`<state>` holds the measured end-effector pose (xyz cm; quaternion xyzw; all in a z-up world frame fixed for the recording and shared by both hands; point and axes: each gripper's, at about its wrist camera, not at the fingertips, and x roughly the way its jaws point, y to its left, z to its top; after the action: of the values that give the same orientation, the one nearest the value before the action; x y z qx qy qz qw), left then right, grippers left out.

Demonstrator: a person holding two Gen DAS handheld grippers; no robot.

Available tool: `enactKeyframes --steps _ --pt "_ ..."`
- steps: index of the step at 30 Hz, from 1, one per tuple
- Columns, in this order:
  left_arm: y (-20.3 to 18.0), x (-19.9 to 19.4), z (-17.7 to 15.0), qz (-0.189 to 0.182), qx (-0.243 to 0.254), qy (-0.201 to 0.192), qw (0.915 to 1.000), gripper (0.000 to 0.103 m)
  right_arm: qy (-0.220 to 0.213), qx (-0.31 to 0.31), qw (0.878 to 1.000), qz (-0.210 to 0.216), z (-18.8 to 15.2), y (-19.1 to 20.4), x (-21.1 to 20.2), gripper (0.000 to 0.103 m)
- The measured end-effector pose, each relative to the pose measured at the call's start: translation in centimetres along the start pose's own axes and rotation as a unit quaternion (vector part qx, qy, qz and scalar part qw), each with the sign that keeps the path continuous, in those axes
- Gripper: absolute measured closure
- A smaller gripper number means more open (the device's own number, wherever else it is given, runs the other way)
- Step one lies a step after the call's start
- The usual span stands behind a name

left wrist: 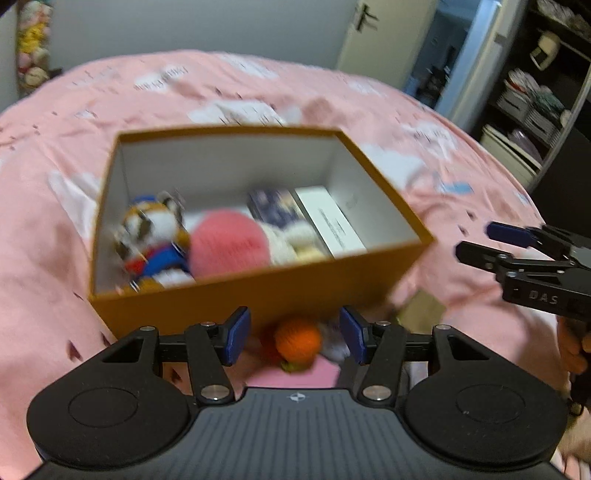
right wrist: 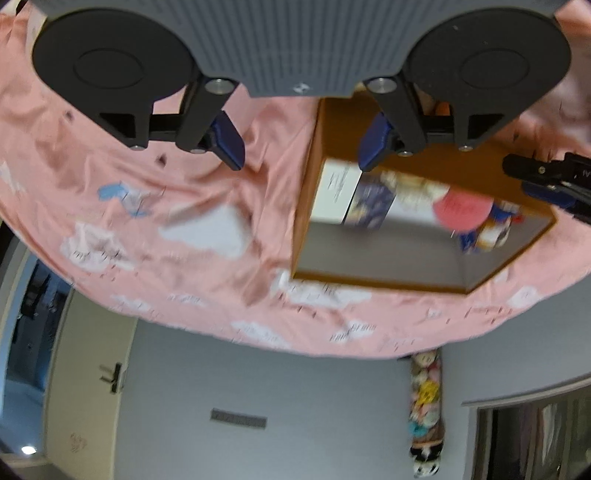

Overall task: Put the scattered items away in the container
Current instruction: 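Move both tools back to the items beside the box, then grasp the gray box with the left tool while the right tool grasps the gold box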

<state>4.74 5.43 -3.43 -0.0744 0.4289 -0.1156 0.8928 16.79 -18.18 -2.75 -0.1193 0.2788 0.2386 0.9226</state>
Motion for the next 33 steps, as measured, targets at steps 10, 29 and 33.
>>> enactKeyframes --steps 10,29,33 --pt "-1.6 5.2 -2.2 -0.049 0.029 0.109 0.9924 0.039 0.078 -0.024 0.996 0.039 -2.9 2.0 2.3 0.033" --pt "-1.6 8.4 -2.2 -0.084 0.013 0.144 0.9859 0.030 0.155 -0.006 0.987 0.051 -5.1 1.5 6.3 0.036" --pt "-1.3 8.3 -2.3 -0.104 0.003 0.144 0.9841 0.030 0.152 -0.001 0.987 0.054 -5.1 1.3 6.2 0.038"
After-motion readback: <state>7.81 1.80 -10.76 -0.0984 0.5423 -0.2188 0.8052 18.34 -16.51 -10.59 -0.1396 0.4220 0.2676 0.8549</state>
